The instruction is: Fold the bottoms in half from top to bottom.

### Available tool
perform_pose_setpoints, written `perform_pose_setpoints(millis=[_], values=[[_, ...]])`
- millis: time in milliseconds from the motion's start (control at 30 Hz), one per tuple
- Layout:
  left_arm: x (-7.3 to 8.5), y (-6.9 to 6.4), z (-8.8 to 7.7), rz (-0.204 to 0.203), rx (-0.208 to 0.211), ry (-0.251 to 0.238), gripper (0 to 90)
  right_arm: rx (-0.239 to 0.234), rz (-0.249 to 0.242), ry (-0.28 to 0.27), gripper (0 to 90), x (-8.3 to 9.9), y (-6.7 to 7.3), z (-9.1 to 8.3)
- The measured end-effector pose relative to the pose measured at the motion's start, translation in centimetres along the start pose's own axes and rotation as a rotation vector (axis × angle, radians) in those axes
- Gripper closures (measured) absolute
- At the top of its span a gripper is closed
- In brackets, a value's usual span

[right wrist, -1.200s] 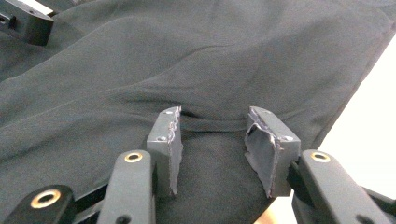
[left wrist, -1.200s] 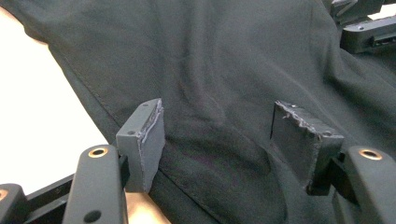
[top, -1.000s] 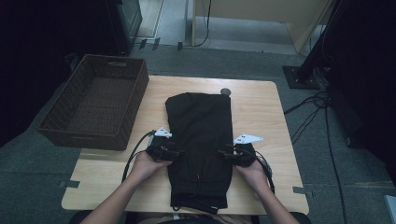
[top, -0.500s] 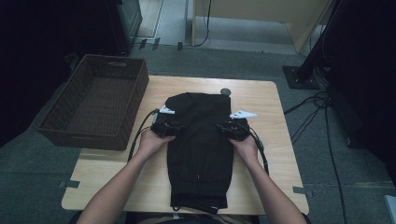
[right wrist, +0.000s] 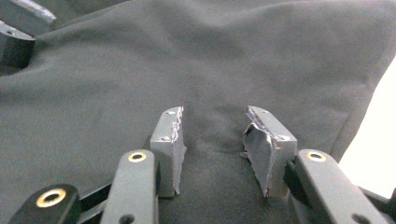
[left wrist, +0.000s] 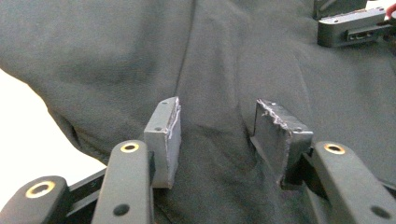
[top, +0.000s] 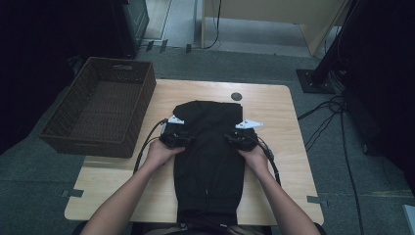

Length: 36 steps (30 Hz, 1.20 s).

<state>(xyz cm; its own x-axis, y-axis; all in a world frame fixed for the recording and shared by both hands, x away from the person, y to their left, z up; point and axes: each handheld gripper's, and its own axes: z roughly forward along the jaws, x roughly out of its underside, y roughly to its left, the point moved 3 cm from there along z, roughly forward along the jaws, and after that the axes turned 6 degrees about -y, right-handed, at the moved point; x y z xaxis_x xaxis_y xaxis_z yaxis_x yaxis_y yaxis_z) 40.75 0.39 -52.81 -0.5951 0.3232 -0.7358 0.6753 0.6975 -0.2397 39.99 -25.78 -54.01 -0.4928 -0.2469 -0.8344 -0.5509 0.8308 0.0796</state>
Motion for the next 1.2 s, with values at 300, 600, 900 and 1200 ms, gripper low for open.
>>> perform_pose_setpoints(millis=[300,600,900,1200], values=[[-0.5,0.3,-1.8,0.022,-0.006,0.005,50.7,-0.043,-0.002,0.009,60.4,0.9,1.2,-2.2],[-5.7,4.3,1.4,-0.013,-0.049,-0.058,52.5,0.013,0.117,-0.061,62.5,-3.1,-3.1,1.3],[-5.9,7.7,3.8,-0.042,-0.14,-0.03,57.5,0.069,0.088,-0.008,61.9,-3.8,-3.7,5.1],[-5.7,9.0,3.1,-0.063,-0.181,-0.045,47.5,0.134,0.092,-0.017,50.9,-3.4,-6.4,3.5]])
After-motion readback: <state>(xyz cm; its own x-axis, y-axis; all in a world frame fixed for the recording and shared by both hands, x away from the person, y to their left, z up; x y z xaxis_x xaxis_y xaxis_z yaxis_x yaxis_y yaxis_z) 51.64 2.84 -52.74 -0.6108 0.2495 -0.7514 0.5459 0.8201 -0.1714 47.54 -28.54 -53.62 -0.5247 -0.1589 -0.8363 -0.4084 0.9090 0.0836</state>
